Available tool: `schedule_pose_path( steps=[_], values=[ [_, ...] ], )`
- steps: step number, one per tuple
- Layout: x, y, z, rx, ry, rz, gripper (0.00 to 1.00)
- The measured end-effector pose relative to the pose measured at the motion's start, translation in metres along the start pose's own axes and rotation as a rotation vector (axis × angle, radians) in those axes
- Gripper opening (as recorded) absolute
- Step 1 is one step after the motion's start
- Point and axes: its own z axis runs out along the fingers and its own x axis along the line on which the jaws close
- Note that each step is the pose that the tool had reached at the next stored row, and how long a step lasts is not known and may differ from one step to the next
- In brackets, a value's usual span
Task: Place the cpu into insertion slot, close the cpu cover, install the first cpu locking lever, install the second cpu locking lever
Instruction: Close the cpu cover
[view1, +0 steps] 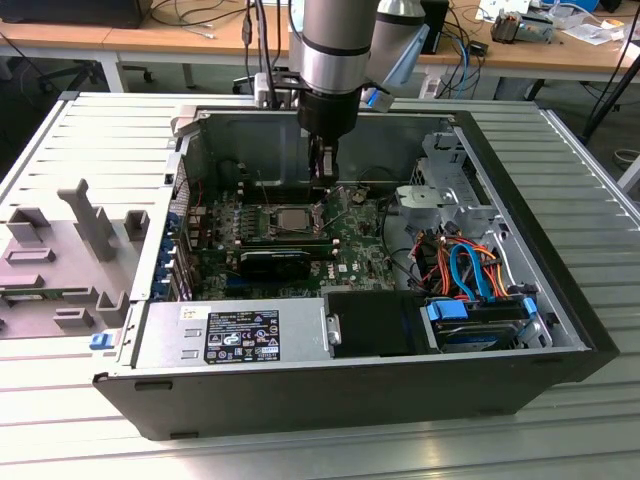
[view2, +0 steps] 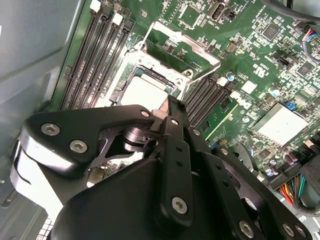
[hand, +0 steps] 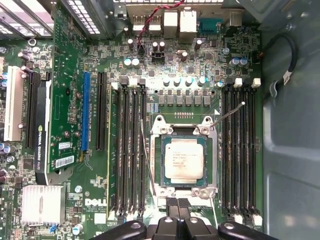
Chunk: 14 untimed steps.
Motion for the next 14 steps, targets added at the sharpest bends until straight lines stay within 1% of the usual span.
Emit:
schedule_pose_path(
  steps=[14],
  values=[
    [0.0001, -0.0008, -0.0047, 0.0000, -0.0001, 0.000, 0.11]
  ],
)
